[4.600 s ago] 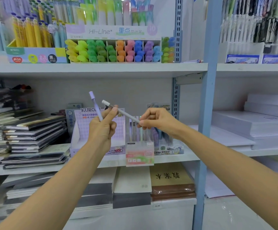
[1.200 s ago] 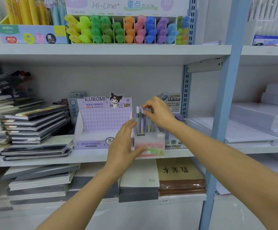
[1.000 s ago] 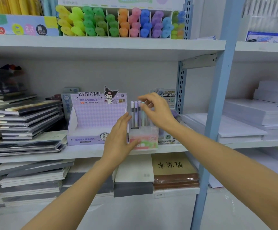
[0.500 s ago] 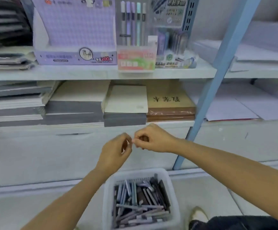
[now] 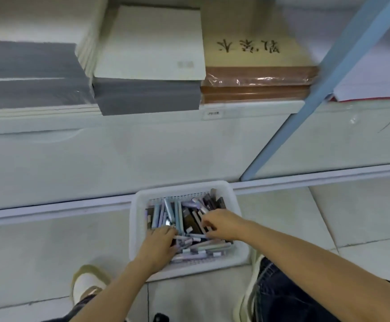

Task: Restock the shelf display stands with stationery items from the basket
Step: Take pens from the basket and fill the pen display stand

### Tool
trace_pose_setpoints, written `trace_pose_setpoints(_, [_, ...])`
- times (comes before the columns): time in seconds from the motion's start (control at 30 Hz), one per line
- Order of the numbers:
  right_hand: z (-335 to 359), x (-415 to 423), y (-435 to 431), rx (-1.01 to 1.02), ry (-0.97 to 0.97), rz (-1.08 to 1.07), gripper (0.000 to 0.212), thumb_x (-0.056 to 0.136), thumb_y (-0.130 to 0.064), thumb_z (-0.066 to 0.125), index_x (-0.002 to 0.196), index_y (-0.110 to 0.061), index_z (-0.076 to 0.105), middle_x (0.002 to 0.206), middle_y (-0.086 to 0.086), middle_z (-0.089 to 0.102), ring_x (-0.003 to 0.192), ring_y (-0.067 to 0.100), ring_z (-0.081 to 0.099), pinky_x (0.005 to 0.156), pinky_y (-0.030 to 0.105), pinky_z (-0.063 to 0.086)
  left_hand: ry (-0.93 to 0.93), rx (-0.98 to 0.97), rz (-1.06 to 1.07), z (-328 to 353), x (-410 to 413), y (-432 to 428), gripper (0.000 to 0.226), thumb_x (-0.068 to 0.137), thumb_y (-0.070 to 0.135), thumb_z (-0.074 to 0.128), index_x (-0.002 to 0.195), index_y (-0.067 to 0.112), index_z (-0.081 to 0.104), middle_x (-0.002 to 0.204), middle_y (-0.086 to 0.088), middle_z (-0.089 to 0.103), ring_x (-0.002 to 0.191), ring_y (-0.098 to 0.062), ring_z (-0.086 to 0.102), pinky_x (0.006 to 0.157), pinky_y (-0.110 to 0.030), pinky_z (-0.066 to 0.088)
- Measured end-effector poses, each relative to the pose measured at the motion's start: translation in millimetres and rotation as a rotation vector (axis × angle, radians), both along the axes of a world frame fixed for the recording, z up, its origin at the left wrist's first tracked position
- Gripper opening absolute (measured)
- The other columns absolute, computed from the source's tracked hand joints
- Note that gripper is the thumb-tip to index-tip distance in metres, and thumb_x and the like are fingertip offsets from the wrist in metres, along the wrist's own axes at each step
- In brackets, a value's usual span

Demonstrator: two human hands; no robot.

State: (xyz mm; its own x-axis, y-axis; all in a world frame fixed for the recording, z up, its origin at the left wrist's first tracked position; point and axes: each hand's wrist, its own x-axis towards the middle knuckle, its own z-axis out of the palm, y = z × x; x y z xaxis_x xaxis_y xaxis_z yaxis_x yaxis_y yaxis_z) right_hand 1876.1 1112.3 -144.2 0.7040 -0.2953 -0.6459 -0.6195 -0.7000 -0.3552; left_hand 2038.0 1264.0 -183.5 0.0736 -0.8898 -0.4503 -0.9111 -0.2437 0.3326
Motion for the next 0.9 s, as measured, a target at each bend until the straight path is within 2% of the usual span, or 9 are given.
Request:
trace_pose_setpoints(0.1, [-19.8,-0.5,13.4,0.037,0.125,0.066,0.034,0.092,-0.025,0.062,0.116,-0.003,0.051,0.111,0.018,0.058,0.093,0.03,0.056,0.079,0.04,0.047,-0.146,0.006,-0.063,-13.9,-8.6,-2.7,0.047,0.098,0.042,0.042,0.143,0.027,0.037,0.14,0.003,0.044,0.13,-0.017,0.037,0.105,-0.031,0.026])
trace_pose_setpoints(0.17, [-30.6,-1.2,22.4,0.061,0.145,0.062,0.038,0.089,-0.024,0.066,0.114,-0.003,0.047,0.107,0.018,0.058,0.088,0.029,0.054,0.07,0.037,0.042,-0.138,0.024,-0.073,-21.9,-14.5,-2.8,0.049,0.097,0.043,0.045,0.142,0.027,0.037,0.139,0.003,0.045,0.129,-0.02,0.037,0.103,-0.033,0.029])
trace_pose_setpoints(0.27, [-38.3,-0.7,23.8,0.081,0.175,0.055,0.039,0.088,-0.027,0.068,0.112,-0.002,0.05,0.101,0.016,0.059,0.083,0.027,0.054,0.068,0.035,0.041,-0.126,0.035,-0.084,-32.7,-19.3,-1.9,0.04,0.096,0.041,0.048,0.132,0.024,0.045,0.133,0.003,0.05,0.122,-0.02,0.041,0.096,-0.031,0.032])
trace_pose_setpoints(0.43, [-39.6,-3.0,9.0,0.137,0.171,0.083,0.027,0.096,-0.031,0.055,0.095,-0.004,0.056,0.088,0.015,0.057,0.076,0.025,0.051,0.066,0.034,0.038,-0.193,0.029,-0.092,-44.2,-14.7,-5.4,0.03,0.102,0.034,0.039,0.123,0.019,0.053,0.124,0.0,0.057,0.115,-0.021,0.045,0.089,-0.029,0.035])
trace_pose_setpoints(0.5, [-36.8,-4.3,2.9,0.155,0.133,0.03,0.025,0.099,-0.03,0.049,0.09,-0.007,0.055,0.092,0.017,0.06,0.077,0.024,0.051,0.069,0.035,0.039,-0.18,0.016,-0.078,-44.6,-8.8,-6.5,0.03,0.103,0.032,0.036,0.126,0.02,0.051,0.122,-0.001,0.058,0.112,-0.02,0.047,0.087,-0.027,0.036])
trace_pose_setpoints(0.6, [-28.7,-4.6,-10.9,0.192,0.038,-0.044,0.023,0.1,-0.031,0.049,0.09,-0.012,0.059,0.088,0.008,0.061,0.077,0.021,0.054,0.077,0.037,0.046,-0.067,-0.057,0.045,-36.4,2.0,-8.8,0.033,0.105,0.029,0.033,0.128,0.016,0.052,0.113,-0.005,0.062,0.099,-0.021,0.053,0.082,-0.028,0.038])
trace_pose_setpoints(0.73, [-15.3,-8.4,-32.6,0.259,-0.057,-0.174,0.025,0.099,-0.027,0.051,0.085,-0.008,0.062,0.076,0.005,0.057,0.065,0.016,0.05,0.068,0.031,0.043,0.146,-0.062,0.347,-17.5,13.5,-13.0,0.021,0.104,0.03,0.035,0.106,0.015,0.049,0.085,-0.009,0.065,0.073,-0.026,0.06,0.062,-0.032,0.043])
trace_pose_setpoints(0.8, [-9.7,-12.1,-40.6,0.271,-0.102,-0.242,0.027,0.098,-0.026,0.052,0.077,-0.01,0.059,0.073,0.005,0.055,0.06,0.013,0.046,0.064,0.027,0.039,0.279,-0.094,0.51,-10.0,16.6,-16.1,0.022,0.105,0.031,0.032,0.095,0.014,0.043,0.073,-0.009,0.06,0.065,-0.028,0.06,0.058,-0.038,0.044])
trace_pose_setpoints(0.9, [-4.2,-13.8,-43.6,0.3,-0.142,-0.261,0.033,0.097,-0.028,0.053,0.066,-0.018,0.053,0.067,0.0,0.053,0.058,0.013,0.044,0.063,0.026,0.038,0.413,-0.184,0.643,0.8,18.0,-23.4,0.023,0.105,0.031,0.032,0.089,0.016,0.04,0.064,-0.007,0.055,0.055,-0.024,0.053,0.053,-0.036,0.041])
